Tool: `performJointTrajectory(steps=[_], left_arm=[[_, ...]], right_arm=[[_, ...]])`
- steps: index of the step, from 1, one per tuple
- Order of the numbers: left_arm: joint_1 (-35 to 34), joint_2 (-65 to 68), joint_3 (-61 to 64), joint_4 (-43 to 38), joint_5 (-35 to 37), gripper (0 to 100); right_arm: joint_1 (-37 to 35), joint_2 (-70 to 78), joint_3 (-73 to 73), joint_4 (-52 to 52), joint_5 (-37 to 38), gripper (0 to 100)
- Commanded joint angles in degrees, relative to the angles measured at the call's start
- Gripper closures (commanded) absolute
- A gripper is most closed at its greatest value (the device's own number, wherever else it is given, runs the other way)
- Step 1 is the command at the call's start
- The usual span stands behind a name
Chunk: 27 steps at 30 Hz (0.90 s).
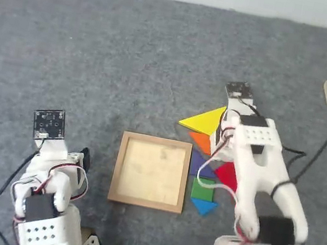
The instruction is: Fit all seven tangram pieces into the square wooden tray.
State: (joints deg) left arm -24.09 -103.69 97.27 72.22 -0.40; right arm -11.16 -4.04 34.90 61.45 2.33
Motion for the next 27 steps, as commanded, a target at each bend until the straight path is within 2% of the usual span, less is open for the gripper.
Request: performJointTrajectory(steps=[1,6,13,18,27], left_arm=[[0.1,-0.8,-0.7,0.3,-0.4,78],[0.1,-0.8,-0.7,0.3,-0.4,78],[0.1,-0.8,-0.7,0.3,-0.4,78],[0.1,-0.8,-0.7,0.3,-0.4,78],[0.1,-0.8,-0.7,0.3,-0.4,78]], right_arm=[[-2.8,-11.5,4.4,1.2,4.0,72.5],[-5.5,-12.5,10.5,-3.0,5.4,72.5],[-5.3,-1.5,9.8,-5.6,5.5,72.4],[-4.0,2.5,7.6,-5.2,5.1,72.4],[2.8,2.5,7.6,-5.2,5.4,72.5]])
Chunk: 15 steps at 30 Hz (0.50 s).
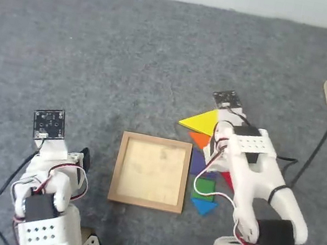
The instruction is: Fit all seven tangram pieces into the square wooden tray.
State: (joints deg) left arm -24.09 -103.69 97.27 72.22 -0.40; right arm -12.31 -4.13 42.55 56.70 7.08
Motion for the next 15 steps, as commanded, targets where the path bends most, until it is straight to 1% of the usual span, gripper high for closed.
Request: performJointTrajectory(steps=[1,11,13,15], left_arm=[[0.1,-0.8,-0.7,0.3,-0.4,78],[0.1,-0.8,-0.7,0.3,-0.4,78],[0.1,-0.8,-0.7,0.3,-0.4,78],[0.1,-0.8,-0.7,0.3,-0.4,78]], right_arm=[[4.1,2.6,-0.1,-0.5,0.6,72.5],[4.2,2.9,-0.1,-0.4,0.4,73.0],[4.2,2.9,-0.1,-0.4,0.4,75.6],[4.2,2.7,-0.1,-0.4,0.4,80.8]])
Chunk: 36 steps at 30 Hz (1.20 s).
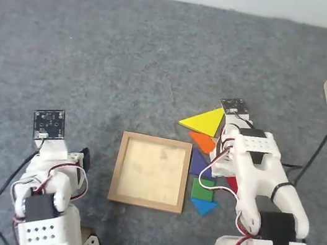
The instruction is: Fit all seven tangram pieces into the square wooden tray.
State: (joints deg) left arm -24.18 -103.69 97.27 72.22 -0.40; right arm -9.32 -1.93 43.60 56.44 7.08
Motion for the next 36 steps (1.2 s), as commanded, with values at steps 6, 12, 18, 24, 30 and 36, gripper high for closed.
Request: performJointTrajectory(steps=[6,12,18,24,30,36], left_arm=[[0.2,-0.8,-0.7,0.3,-0.4,78],[0.2,-0.8,-0.7,0.3,-0.4,78],[0.2,-0.8,-0.7,0.3,-0.4,78],[0.2,-0.8,-0.7,0.3,-0.4,78],[0.2,-0.8,-0.7,0.3,-0.4,78],[0.2,-0.8,-0.7,0.3,-0.4,78]], right_arm=[[1.2,0.5,-1.1,-0.2,0.3,89.5],[3.7,-0.9,-1.8,-0.1,0.3,99.8],[4.9,-11.3,-1.8,2.7,0.8,99.2],[-7.3,-24.7,-3.6,8.0,10.3,99.2],[-24.0,-24.2,-12.5,10.2,15.5,99.2],[-33.5,-8.9,-16.8,3.3,33.7,99.2]])
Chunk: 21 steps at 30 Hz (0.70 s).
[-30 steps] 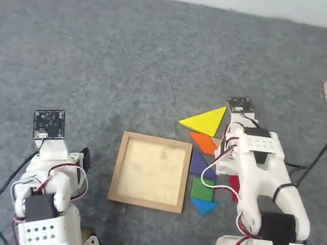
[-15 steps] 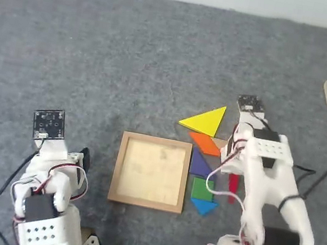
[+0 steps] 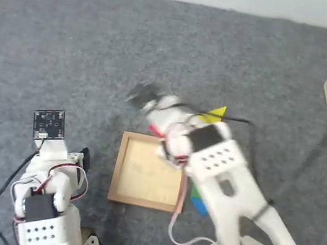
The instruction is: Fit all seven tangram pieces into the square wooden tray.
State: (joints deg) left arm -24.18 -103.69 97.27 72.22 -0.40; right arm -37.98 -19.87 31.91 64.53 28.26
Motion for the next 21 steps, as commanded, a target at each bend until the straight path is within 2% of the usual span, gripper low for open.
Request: performJointTrajectory(steps=[1,4,8,13,21], left_arm=[[0.2,-0.8,-0.7,0.3,-0.4,78],[0.2,-0.8,-0.7,0.3,-0.4,78],[0.2,-0.8,-0.7,0.3,-0.4,78],[0.2,-0.8,-0.7,0.3,-0.4,78],[0.2,-0.8,-0.7,0.3,-0.4,78]], right_arm=[[-5.6,11.6,-5.1,-6.5,16.4,99.2],[-6.3,17.7,-5.4,-9.9,23.1,99.1],[-6.0,21.4,-5.2,-14.5,23.6,99.0],[-6.0,21.8,-5.0,-14.7,23.5,98.2],[-6.0,21.8,-4.3,-12.7,23.4,84.3]])
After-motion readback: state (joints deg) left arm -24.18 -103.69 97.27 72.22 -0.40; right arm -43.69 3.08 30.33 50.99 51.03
